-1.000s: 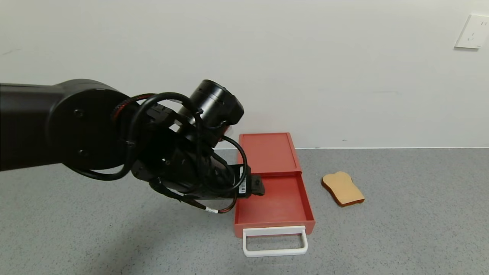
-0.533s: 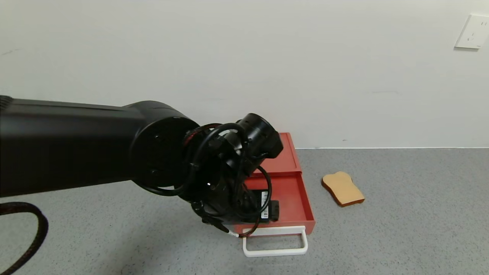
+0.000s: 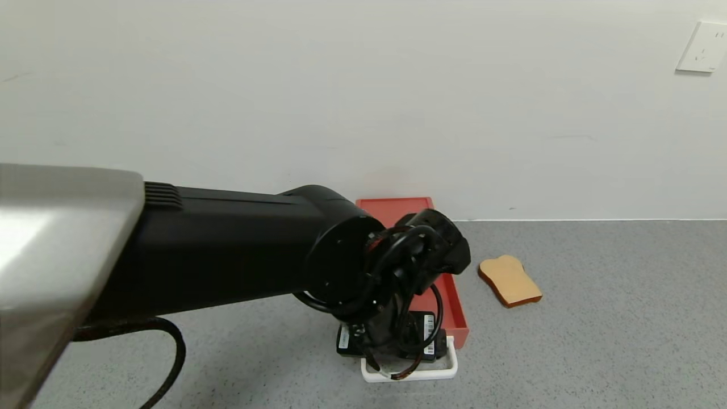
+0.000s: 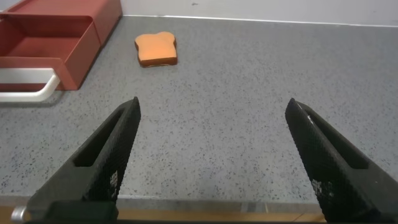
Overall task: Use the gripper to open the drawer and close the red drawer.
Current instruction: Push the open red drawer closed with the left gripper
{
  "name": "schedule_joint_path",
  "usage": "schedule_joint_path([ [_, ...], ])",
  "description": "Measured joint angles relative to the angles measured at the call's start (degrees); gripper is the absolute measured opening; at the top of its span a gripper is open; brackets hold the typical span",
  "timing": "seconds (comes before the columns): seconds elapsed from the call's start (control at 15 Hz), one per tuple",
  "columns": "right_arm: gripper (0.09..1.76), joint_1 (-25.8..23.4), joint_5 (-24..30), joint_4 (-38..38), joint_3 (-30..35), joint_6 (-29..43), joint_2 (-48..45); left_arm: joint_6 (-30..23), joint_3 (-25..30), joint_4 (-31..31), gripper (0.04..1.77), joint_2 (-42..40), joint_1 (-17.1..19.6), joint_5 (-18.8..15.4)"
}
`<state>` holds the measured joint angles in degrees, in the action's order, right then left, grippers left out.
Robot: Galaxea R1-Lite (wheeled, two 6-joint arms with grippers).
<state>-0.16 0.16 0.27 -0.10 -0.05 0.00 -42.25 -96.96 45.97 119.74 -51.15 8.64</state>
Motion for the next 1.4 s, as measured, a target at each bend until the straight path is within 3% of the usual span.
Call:
schedule_joint_path([
  [0.67,1.71,0.0,0.0,0.0,0.0,0.0,0.0,-1.9,-9.5,3.0,1.72,8.9,0.0,0.2],
  [1.4,1.71,0.0,0.1,-0.1,0.0,0.0,0.0,-1.8,-15.6,5.0,1.72,13.2,1.0,4.4],
])
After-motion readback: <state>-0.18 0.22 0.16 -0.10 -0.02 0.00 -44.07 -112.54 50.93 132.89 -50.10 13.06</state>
